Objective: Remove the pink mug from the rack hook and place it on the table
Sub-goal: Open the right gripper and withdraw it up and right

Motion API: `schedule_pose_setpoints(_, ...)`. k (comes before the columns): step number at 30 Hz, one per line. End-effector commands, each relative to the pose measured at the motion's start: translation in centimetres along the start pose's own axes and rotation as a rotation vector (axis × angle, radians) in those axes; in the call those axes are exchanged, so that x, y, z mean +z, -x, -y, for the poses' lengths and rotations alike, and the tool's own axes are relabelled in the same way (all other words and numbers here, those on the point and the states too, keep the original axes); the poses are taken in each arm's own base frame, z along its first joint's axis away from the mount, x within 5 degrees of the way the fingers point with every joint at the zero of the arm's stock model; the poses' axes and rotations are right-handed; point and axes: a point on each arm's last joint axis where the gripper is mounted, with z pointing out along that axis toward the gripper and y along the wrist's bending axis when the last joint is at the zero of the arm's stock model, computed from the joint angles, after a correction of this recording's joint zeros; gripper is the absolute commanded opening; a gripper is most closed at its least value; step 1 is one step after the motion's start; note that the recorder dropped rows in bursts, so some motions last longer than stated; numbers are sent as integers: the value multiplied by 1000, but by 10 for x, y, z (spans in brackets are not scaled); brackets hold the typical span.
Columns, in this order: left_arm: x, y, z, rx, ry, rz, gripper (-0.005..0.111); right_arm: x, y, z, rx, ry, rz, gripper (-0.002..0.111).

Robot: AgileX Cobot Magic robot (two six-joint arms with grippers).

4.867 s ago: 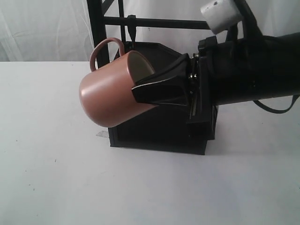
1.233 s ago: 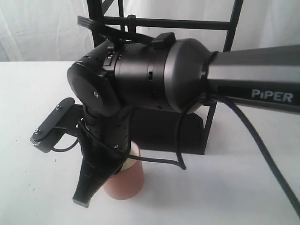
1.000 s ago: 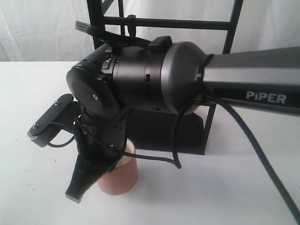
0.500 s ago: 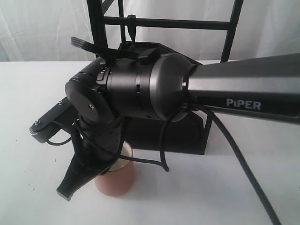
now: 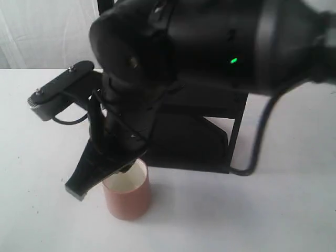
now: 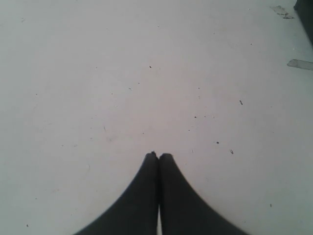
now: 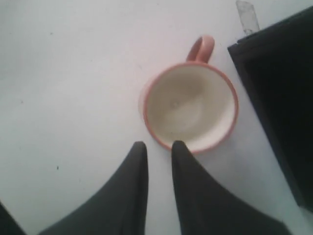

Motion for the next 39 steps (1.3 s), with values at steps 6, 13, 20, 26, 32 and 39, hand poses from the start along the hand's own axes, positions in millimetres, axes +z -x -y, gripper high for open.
schedule_pose_setpoints(6,0,-3,0,-4,-5,-28,0,-60,-47,12,-46,-111,-90,16)
schedule_pose_setpoints(13,0,-3,0,-4,-5,-28,0,-42,-93,32,-155,-240,-245,0)
schedule_pose_setpoints(20,0,-3,0,-4,-5,-28,0,-46,-155,101,121,-300,-370,0)
schedule_pose_setpoints(26,0,-3,0,-4,-5,-28,0,-53,-222,166,589,-316,-454,0)
schedule_pose_setpoints(32,0,-3,0,-4,-5,-28,0,-33,-256,169,913,-394,-193,0)
schedule_pose_setpoints(39,0,-3,0,-4,-5,-28,0,-48,-281,81,848,-404,615,0)
